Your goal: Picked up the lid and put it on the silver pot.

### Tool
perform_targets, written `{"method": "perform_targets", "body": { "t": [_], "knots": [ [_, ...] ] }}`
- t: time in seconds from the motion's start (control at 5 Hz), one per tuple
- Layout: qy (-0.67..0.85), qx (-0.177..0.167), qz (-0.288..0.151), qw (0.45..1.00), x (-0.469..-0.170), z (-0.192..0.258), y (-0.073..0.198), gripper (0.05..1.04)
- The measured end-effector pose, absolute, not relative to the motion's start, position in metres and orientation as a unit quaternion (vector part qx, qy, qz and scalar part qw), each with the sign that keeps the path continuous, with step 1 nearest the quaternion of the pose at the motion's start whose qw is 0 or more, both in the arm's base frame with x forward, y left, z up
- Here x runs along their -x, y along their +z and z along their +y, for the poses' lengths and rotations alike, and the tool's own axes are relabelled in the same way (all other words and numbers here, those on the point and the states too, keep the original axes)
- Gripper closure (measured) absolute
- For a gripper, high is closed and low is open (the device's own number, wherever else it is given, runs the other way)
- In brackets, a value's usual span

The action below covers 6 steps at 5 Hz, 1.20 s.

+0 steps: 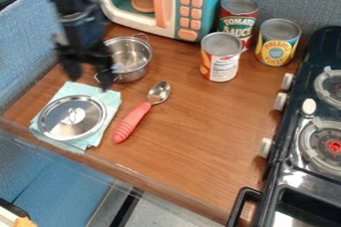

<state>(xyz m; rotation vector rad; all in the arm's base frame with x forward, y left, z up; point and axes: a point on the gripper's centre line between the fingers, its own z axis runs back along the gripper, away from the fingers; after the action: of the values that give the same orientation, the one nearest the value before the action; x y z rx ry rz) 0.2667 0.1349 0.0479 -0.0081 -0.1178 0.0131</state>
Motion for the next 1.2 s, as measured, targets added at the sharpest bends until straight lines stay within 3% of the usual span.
{"method": "perform_targets", "body": {
  "t": [0.2,0.8,1.0,1.2],
  "knots": [
    [0.001,0.004,-0.058,0.998,-0.263,0.148,0.044,0.084],
    [-0.040,-0.018,0.047,0.998,-0.248,0.130,-0.002,0.084],
    [-0.034,-0.025,0.063,0.997,-0.250,0.133,-0.011,0.136],
    [-0.031,-0.025,0.065,0.997,-0.253,0.135,-0.013,0.416]
  ]
}}
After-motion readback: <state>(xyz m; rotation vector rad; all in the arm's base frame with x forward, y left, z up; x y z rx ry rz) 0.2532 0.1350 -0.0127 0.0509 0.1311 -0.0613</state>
